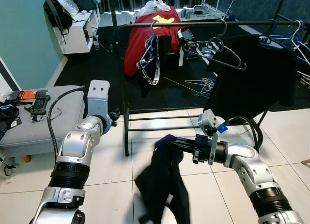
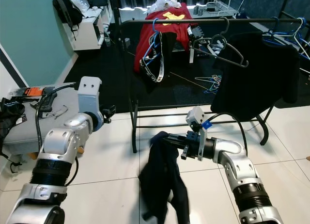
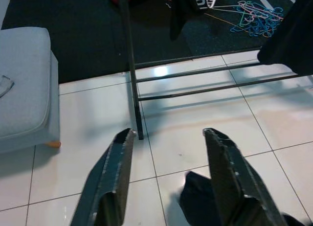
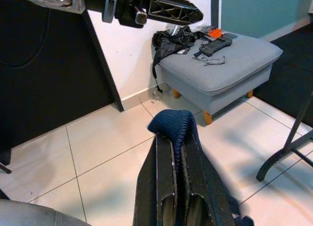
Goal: Hang hanger
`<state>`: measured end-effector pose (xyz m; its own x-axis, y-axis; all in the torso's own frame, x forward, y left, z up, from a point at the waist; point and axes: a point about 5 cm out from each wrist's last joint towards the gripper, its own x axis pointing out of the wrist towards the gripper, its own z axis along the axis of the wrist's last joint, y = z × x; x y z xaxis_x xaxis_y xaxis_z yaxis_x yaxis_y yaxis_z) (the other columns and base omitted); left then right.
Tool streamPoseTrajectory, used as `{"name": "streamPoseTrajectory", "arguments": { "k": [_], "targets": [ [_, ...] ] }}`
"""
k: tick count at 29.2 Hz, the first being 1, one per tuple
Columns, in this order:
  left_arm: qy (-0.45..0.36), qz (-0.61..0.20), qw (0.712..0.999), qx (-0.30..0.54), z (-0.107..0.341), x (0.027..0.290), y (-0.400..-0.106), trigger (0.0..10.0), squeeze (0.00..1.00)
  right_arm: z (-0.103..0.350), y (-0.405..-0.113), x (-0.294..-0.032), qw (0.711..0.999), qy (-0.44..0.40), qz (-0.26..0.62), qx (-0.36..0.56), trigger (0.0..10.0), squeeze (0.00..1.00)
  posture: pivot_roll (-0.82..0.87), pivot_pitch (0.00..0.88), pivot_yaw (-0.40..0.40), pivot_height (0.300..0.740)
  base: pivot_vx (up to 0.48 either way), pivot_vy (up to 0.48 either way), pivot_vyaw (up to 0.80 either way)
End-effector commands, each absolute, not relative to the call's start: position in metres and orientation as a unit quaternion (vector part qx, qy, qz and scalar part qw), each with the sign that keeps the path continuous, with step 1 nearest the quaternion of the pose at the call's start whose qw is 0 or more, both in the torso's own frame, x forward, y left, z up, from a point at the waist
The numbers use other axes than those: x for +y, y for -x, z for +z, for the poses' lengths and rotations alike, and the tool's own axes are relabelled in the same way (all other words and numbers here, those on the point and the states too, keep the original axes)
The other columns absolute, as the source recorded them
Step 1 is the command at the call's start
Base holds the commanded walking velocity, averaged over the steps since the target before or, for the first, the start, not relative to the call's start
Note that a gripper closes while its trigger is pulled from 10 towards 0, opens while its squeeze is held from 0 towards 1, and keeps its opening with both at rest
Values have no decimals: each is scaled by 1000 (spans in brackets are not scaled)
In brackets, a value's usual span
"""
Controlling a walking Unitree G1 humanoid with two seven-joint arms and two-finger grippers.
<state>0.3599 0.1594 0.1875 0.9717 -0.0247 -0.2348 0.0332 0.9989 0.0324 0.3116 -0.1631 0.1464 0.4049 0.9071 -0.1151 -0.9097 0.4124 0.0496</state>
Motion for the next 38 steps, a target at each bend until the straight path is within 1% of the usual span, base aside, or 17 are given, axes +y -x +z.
{"name": "streamPoseTrajectory", "arguments": {
  "k": [1,4,7,8,10,14,17,18,22,23,24,26,32,33,34,35,38],
  "targets": [
    [-25,-5,992,123,184,164,-360,10000,0,151,-311,-161,839,12,542,51,0,0,-42,41,34,740,0,0,0],
    [-43,-18,992,116,185,163,-360,10000,0,153,-312,-165,845,17,531,58,0,0,-44,41,36,740,0,0,0],
    [-105,-190,965,148,161,138,-339,10000,0,169,-309,-165,825,-20,562,63,0,0,-49,45,39,740,0,0,0],
    [-105,-190,965,148,161,138,-339,10000,0,169,-309,-165,825,-20,562,63,0,0,-49,45,39,740,0,0,0],
    [-104,-260,947,157,150,126,-325,10000,0,176,-304,-166,806,-38,586,76,0,0,-49,46,38,740,0,0,0],
    [-107,-288,941,141,144,122,-316,10000,0,184,-301,-171,793,-66,601,77,0,0,-50,49,35,740,0,0,0],
    [-79,-310,939,128,143,118,-310,10000,0,196,-304,-175,791,-90,603,58,0,0,-49,51,30,740,0,0,0],
    [-56,-316,939,124,144,117,-310,10000,1000,199,-305,-176,790,-94,603,52,0,0,-47,54,27,740,0,0,0],
    [-34,-324,938,115,147,116,-309,10000,1000,204,-311,-176,801,-93,591,39,0,0,-48,55,27,740,0,0,0],
    [-28,-334,936,108,148,115,-307,10000,1000,208,-317,-176,816,-85,571,23,0,0,-47,55,25,740,0,0,0],
    [-28,-334,936,108,148,115,-307,10000,1000,208,-317,-176,816,-85,571,23,0,0,-47,55,25,740,0,0,0],
    [-36,-357,929,95,150,114,-303,10000,1000,214,-326,-177,834,-83,545,15,0,0,-47,53,26,740,0,0,0],
    [-31,-353,934,53,158,116,-304,10000,1000,212,-324,-182,826,-63,558,46,0,0,-47,53,27,740,0,0,0],
    [-24,-355,934,43,161,116,-304,10000,592,211,-323,-183,823,-61,563,53,0,0,-47,53,27,740,0,0,0],
    [-6,-373,927,30,166,112,-302,10000,592,210,-322,-185,816,-60,571,62,0,0,-47,53,29,740,0,0,0],
    [11,-394,919,14,172,106,-299,10000,0,210,-320,-186,807,-63,583,74,0,0,-47,53,30,740,0,0,0],
    [33,-405,914,-11,180,96,-299,10000,0,209,-317,-189,792,-65,600,95,0,0,-47,52,33,740,0,0,0]
  ]
}}
